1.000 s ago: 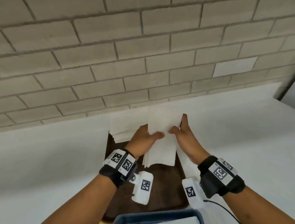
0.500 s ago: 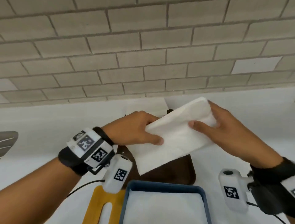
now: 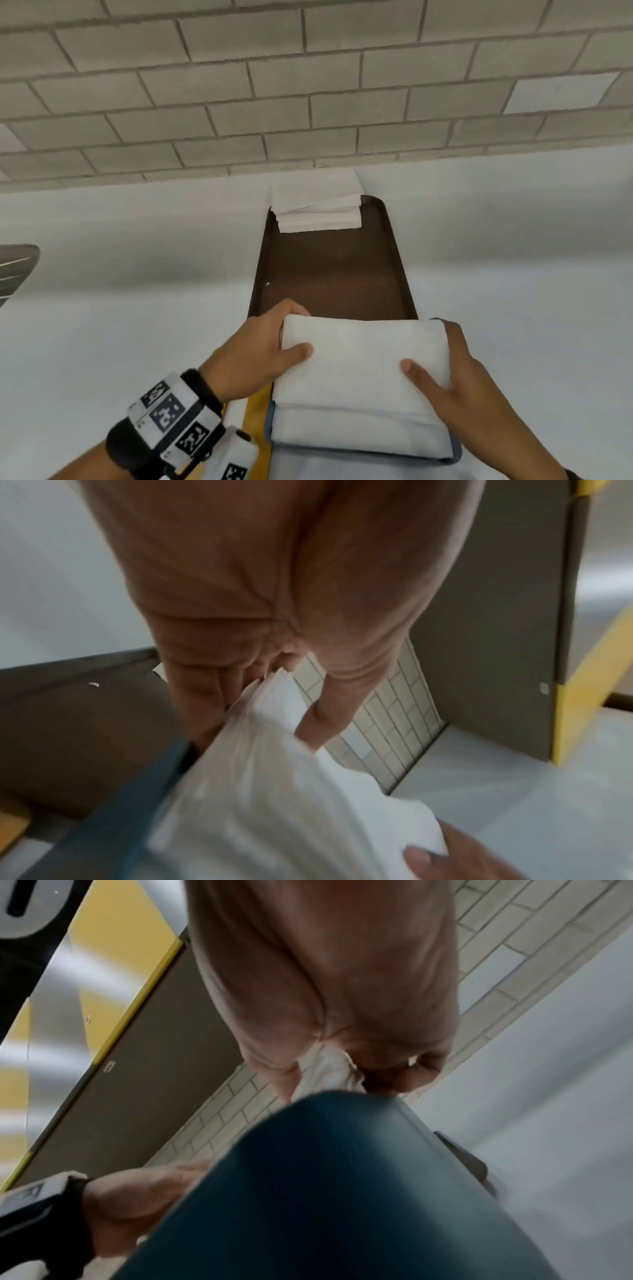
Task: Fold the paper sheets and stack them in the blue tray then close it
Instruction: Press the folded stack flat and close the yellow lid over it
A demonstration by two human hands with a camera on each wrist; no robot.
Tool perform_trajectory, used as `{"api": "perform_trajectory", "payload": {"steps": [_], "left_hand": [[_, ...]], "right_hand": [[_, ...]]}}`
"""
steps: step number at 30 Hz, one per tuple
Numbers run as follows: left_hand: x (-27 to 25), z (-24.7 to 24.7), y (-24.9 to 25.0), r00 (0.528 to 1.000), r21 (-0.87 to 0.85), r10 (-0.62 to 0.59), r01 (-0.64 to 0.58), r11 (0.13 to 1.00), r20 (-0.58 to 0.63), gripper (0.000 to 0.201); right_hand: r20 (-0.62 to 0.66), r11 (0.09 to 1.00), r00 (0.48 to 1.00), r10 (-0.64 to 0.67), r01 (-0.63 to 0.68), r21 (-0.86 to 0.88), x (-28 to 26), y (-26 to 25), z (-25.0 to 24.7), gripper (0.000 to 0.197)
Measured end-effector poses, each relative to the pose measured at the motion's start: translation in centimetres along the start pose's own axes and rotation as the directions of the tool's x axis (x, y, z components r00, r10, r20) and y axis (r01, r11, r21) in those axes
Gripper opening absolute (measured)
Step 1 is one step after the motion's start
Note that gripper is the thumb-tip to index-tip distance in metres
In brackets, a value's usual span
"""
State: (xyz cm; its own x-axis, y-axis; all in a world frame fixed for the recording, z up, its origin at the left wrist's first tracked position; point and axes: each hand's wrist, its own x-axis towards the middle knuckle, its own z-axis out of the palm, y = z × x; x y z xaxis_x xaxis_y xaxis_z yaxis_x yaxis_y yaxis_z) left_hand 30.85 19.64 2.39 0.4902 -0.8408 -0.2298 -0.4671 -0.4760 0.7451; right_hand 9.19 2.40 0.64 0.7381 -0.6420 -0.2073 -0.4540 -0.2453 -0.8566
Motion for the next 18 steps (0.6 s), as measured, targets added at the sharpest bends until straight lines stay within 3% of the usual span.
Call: {"api": "perform_trajectory", "payload": {"steps": [4,8,12,15,18], "left_hand": [[-0.8,0.8,0.2,0.997,0.157,0.062,-0.053,0.986,-0.049,0.027],[-1.0,0.8,0.2,0.994,0.202,0.089,-0.074,0.977,-0.068,0.026],[-1.4,1.3,0.3,0.994,0.254,0.098,-0.082,0.964,-0.050,0.024],[-1.8,1.8,0.4,0.989,0.349,0.142,-0.119,0.930,-0.041,0.029],[-2.0,2.1,0.3,0.977,0.532,0.212,-0.163,0.831,-0.032,0.043]], "right_hand": [[0.050,0.995,0.999,-0.019,0.023,-0.092,0.6,-0.4,0.3,0.059],[0.075,0.995,0.997,-0.024,0.031,-0.099,0.8,-0.1,-0.2,0.034],[0.108,0.966,0.993,-0.057,0.083,-0.245,0.6,-0.2,-1.6,0.033],[0.142,0.858,0.989,-0.046,0.112,-0.501,0.6,0.4,-1.3,0.023],[0.063,0.710,0.960,-0.272,0.245,-0.660,0.5,0.5,-0.4,0.016]]}}
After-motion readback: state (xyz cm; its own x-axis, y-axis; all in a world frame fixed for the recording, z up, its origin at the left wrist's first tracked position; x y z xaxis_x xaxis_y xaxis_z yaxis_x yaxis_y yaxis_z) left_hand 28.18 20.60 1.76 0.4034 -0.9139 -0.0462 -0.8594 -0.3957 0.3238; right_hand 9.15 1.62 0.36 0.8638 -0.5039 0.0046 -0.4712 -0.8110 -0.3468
